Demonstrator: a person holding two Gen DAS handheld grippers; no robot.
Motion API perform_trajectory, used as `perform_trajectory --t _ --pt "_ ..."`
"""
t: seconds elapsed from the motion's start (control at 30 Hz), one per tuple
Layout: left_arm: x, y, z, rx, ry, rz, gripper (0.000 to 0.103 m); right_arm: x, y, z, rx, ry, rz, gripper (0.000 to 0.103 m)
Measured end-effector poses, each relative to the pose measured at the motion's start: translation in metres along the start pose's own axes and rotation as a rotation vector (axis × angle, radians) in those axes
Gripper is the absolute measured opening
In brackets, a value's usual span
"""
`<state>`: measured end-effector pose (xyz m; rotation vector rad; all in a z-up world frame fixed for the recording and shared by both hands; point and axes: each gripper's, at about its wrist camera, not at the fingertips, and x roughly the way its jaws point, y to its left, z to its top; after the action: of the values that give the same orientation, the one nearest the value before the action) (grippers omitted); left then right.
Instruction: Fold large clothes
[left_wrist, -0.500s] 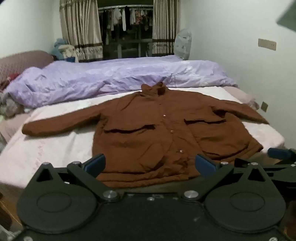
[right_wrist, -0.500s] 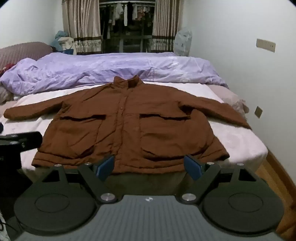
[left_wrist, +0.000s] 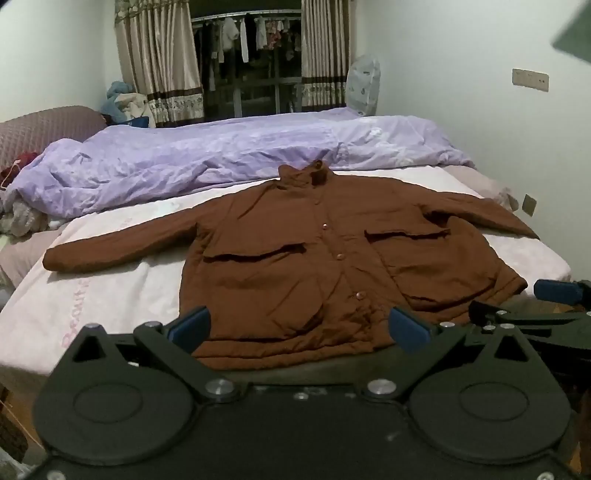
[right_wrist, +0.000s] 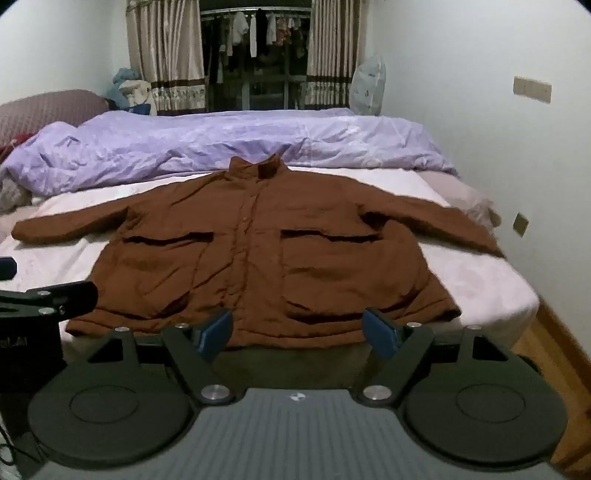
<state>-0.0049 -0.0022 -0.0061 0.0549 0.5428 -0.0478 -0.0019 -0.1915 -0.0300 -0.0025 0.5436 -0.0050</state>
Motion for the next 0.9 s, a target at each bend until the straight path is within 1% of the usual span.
perform_trajectory --t 0.43,0.9 --pt "-0.0008 0.0047 -0.0002 -0.006 -0.003 -0.009 0.103 -0.0001 -0.0025 0.0011 0.016 0.002 0.046 0.094" --pt "-0.0006 0.0038 -0.001 -0.004 -0.005 -0.01 0.103 -0.0047 -0.0001 -0.0006 0.019 -0.008 0.036 0.094"
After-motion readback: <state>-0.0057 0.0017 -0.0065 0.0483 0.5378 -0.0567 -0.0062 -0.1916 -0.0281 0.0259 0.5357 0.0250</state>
